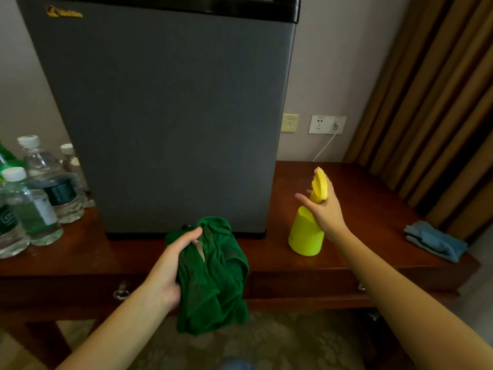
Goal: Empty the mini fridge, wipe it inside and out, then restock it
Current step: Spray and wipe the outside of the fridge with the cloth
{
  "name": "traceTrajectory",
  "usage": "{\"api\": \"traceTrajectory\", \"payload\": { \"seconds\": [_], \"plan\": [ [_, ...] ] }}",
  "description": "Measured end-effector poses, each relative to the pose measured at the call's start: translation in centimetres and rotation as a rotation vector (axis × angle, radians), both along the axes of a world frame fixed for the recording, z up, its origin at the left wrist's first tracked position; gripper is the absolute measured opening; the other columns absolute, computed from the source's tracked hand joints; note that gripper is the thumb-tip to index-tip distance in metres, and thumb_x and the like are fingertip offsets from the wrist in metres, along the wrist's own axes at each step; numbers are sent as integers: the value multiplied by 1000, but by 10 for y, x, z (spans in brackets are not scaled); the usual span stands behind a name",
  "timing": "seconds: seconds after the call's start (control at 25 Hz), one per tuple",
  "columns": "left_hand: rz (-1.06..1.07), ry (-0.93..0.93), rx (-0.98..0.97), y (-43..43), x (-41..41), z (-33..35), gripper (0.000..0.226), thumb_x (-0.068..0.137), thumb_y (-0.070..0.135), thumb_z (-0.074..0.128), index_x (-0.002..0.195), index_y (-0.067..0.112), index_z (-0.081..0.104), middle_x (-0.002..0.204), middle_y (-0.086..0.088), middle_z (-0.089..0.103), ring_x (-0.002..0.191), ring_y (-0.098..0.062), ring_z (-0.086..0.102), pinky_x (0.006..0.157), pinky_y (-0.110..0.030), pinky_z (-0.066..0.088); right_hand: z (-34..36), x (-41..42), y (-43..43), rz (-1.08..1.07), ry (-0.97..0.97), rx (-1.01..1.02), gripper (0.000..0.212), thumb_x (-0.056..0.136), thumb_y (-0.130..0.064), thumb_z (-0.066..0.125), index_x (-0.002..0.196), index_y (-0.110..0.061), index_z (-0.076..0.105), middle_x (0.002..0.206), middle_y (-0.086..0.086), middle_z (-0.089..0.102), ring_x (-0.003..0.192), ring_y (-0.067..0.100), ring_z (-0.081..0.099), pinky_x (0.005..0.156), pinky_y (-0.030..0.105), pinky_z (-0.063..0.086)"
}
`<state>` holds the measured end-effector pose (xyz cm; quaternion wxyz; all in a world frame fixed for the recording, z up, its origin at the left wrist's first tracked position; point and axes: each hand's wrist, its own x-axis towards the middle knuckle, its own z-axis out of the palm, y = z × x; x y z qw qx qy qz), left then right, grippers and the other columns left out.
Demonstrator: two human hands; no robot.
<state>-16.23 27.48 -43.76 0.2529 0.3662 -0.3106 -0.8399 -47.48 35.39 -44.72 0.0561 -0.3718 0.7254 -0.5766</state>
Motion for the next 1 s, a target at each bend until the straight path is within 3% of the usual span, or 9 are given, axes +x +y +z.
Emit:
{"api": "traceTrajectory", "payload": {
  "seconds": [0.16,0.24,0.32,0.4,0.52,0.64,0.76,0.88,1.0],
  "plan": [
    [-170,9,-13,-22,-25,25,41,72,31,67,97,0,74,105,-23,69,89,-35,70,75,-42,55,-7,-1,-9,0,131,-47,53,85,-14,69,131,-29,47,114,-8,61,104,12,60,96,45,48],
    [-283,-24,-66,-33,-38,54,49,60,35,77,96,2,75,95,-21,72,82,-28,72,78,-40,55,14,10,-4,97,78,-33,44,84,-16,70,122,-32,56,106,-6,66,97,17,65,90,45,52],
    [-364,-136,-150,-47,-41,91,67,36,42,88,91,5,75,78,-14,74,70,-17,72,88,-40,51,62,29,6,207,17,-7,35,79,-20,69,106,-41,63,93,-6,70,85,13,68,79,33,53],
    [-382,-156,-98,-53,-31,130,52,54,35,80,96,5,75,96,-18,73,82,-26,71,88,-40,52,127,56,19,376,-44,51,33,80,-10,66,106,-31,62,85,-5,71,74,11,68,71,24,53],
    [-348,-188,-92,-57,2,196,44,70,30,68,107,6,72,111,-20,68,93,-34,68,84,-41,54,239,92,29,574,-134,108,32,76,-9,58,108,-13,60,88,-5,72,69,15,68,64,23,54],
    [-292,-205,-125,-65,33,266,44,71,29,65,107,6,70,107,-19,69,85,-31,70,76,-39,56,348,108,16,643,-227,62,43,70,-4,61,112,-15,63,106,4,71,67,19,67,60,26,54],
    [-172,-209,-211,-77,68,337,36,73,32,63,96,7,76,106,-19,70,85,-31,71,79,-40,56,445,108,-23,683,-307,90,57,66,3,63,118,-20,60,108,8,69,65,18,67,61,29,56],
    [9,-128,-260,-104,93,396,34,78,34,60,90,7,77,99,-17,72,83,-30,72,68,-40,60,502,105,-74,676,-245,256,43,83,5,48,112,-23,61,99,7,71,61,18,66,57,28,56],
    [133,-51,-272,-133,111,429,41,79,38,61,103,7,72,100,-15,72,84,-29,72,70,-43,59,512,108,-115,614,-191,382,35,85,3,50,107,-22,62,87,7,71,61,17,67,55,28,55]
  ]
}}
